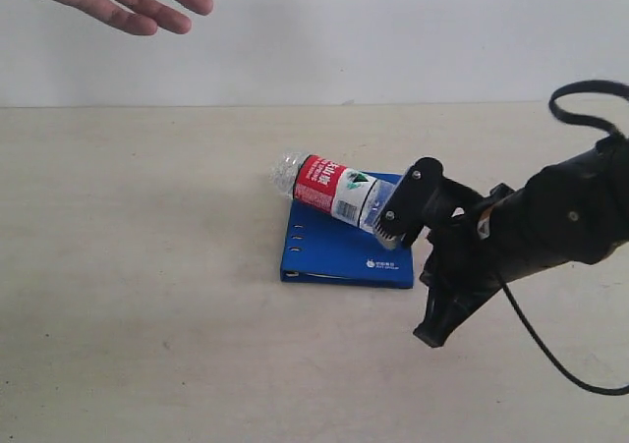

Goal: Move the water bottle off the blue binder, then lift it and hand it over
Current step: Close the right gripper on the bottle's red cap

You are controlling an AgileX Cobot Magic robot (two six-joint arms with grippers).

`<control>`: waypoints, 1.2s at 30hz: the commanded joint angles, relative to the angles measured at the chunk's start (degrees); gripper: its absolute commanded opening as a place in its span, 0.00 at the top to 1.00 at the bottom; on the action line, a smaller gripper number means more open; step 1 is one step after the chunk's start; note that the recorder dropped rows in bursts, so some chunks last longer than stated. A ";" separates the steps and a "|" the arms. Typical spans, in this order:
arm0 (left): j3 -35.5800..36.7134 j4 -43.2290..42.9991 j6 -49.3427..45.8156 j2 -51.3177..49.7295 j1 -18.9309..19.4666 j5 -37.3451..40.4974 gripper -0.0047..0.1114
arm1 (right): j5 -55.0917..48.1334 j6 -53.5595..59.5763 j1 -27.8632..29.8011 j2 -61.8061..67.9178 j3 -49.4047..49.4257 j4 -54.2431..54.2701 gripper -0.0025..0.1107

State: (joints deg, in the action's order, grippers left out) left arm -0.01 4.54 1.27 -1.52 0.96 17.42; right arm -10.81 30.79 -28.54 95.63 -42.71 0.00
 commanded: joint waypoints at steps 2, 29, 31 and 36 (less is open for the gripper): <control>0.01 0.37 0.41 0.05 0.10 -0.68 0.90 | -7.78 -0.45 0.04 -9.83 -0.26 -0.56 0.78; 0.01 0.37 0.41 0.05 0.10 -0.68 0.90 | 6.52 -0.92 0.04 -0.68 -0.26 -3.95 0.14; 0.01 0.37 0.41 0.05 0.10 -0.68 0.90 | 6.40 -3.62 0.04 -0.68 -0.26 -1.71 0.14; 0.01 0.37 0.41 0.05 0.10 -0.68 0.90 | 9.13 -7.33 0.04 -0.93 -0.52 -0.40 0.14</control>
State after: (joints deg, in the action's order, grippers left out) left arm -0.01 4.54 1.27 -1.52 0.96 17.42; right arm -2.88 24.77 -28.54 95.16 -42.71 -0.63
